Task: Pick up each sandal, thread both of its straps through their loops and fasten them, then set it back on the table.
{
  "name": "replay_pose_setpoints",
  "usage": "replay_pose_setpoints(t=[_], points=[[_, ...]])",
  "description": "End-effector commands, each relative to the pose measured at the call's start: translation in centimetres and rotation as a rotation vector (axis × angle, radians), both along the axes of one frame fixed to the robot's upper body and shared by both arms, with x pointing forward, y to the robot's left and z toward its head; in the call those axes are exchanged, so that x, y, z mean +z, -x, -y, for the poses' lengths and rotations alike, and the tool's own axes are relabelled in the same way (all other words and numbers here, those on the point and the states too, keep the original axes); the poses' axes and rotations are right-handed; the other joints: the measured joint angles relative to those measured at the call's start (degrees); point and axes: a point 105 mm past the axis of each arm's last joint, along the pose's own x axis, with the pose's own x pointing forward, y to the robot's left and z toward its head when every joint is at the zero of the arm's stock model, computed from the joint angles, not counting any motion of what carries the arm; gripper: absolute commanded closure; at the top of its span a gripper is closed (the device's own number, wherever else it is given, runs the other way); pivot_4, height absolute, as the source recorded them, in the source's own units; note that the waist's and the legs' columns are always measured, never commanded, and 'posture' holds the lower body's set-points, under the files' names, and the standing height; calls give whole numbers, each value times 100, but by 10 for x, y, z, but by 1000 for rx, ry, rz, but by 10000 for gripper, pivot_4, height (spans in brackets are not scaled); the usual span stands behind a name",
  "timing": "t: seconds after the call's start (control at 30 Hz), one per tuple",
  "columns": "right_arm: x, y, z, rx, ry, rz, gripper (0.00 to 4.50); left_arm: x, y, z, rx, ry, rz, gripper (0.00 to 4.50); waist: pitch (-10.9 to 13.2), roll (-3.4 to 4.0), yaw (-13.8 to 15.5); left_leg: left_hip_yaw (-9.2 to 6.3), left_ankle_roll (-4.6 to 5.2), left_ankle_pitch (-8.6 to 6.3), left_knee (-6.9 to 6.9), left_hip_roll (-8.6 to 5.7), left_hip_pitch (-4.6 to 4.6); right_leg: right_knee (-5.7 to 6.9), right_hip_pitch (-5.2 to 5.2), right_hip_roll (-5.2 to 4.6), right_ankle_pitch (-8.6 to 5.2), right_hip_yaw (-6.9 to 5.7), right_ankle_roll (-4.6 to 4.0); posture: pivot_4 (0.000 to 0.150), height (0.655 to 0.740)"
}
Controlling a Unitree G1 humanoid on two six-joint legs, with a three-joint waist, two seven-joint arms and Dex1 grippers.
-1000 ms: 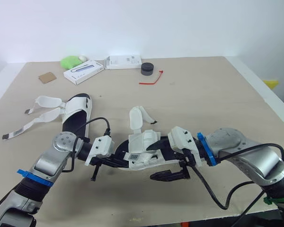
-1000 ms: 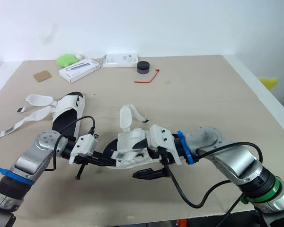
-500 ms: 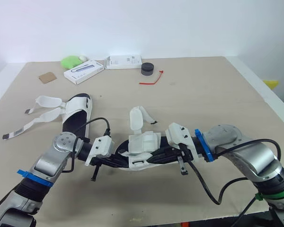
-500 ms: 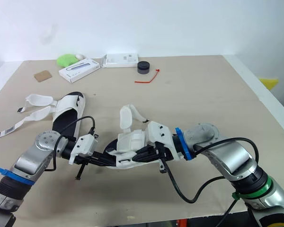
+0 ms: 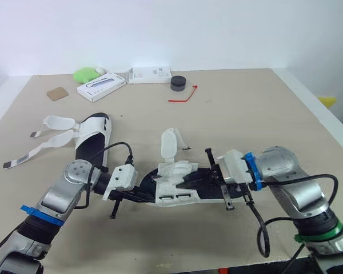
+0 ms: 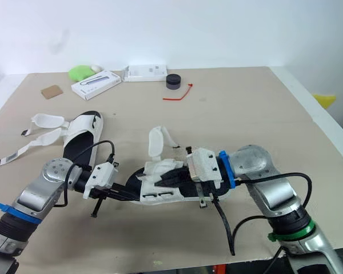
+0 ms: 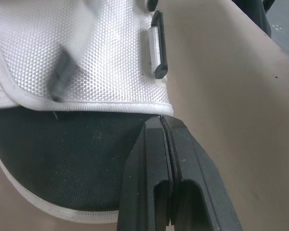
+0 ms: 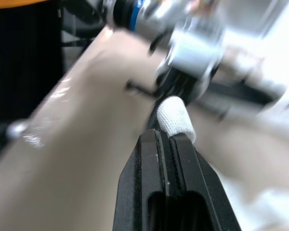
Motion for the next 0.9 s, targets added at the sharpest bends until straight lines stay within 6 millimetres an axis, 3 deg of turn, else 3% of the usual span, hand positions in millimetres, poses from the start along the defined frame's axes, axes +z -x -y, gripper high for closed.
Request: replay_pose_setpoints(t=[0.03,0.17,0.27,0.4,0.53,0.77,0.9], points=[[22,-21,4,-70,-89,309,44608,-8,2,-2,-2,-37,-20,45000,0,0,-9,3,-3,2,0,-1,3,1,1,-1,3,2,0,1500,7400],[29,-54,8,-182,-99,674,44608,-6,1,-1,-4,-35,-17,45000,0,0,-10,10,-16,9,0,-5,9,3,4,-1,11,8,-2,1500,7400],[31,-65,19,-202,-88,928,44608,-6,1,0,-4,-35,-16,45000,0,0,-13,13,-23,13,0,-7,11,4,5,-4,12,9,-3,1500,7400],[17,-57,28,-59,-20,1189,44608,-6,1,-1,-3,-40,-16,45000,0,0,-13,18,-22,13,-2,-9,9,5,4,-8,12,14,-3,1500,7400],[15,-36,22,121,-17,1428,44608,-7,1,-2,-1,-43,-15,45000,0,0,-20,23,-22,12,-3,-10,14,9,5,-6,14,27,-1,1500,7400],[20,-24,17,172,24,1651,44608,-8,0,-4,6,-45,-17,45000,0,0,-20,36,-26,15,-1,-23,26,34,6,-7,15,49,4,1500,7400],[18,-25,18,176,24,1681,44608,-9,0,-4,7,-44,-20,45000,0,0,-21,36,-36,20,-1,-30,27,38,5,-2,14,58,6,1500,7400]])
